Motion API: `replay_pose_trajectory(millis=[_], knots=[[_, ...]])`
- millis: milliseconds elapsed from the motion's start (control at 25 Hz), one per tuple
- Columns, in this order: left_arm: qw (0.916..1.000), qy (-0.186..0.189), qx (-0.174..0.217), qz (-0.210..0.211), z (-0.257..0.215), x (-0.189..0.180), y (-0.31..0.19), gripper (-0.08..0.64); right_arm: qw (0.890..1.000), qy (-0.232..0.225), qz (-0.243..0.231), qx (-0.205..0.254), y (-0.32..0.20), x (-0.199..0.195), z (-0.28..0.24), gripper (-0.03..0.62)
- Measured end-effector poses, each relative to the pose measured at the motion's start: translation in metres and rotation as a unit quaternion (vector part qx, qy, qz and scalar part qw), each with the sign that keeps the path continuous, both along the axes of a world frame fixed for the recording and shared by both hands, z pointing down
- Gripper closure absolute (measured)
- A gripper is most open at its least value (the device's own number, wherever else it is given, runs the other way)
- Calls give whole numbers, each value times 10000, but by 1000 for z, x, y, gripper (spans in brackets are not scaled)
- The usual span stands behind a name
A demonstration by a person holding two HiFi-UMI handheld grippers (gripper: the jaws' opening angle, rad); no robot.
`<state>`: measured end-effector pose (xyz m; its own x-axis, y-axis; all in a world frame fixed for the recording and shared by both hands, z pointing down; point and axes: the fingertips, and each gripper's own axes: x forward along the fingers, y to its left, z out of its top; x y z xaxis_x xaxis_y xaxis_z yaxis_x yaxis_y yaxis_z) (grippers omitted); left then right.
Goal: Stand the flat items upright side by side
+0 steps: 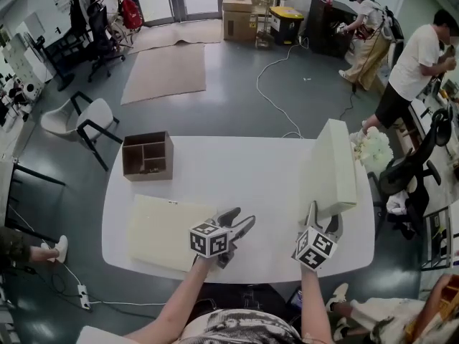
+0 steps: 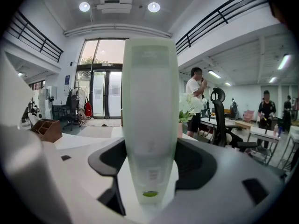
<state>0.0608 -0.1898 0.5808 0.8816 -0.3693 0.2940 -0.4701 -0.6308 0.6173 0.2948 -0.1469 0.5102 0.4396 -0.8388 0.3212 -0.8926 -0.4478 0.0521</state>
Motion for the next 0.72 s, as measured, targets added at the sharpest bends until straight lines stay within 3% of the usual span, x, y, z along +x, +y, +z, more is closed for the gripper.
replay_pose_trajectory(millis=[440, 720], knots=[[9999, -18, 66, -110, -10, -3, 12, 291, 9993, -123, -338, -28, -1, 5, 1, 270], [9986, -20, 284, -440, -32, -18, 35, 284, 9959, -694, -570, 70, 12, -1, 5, 270]])
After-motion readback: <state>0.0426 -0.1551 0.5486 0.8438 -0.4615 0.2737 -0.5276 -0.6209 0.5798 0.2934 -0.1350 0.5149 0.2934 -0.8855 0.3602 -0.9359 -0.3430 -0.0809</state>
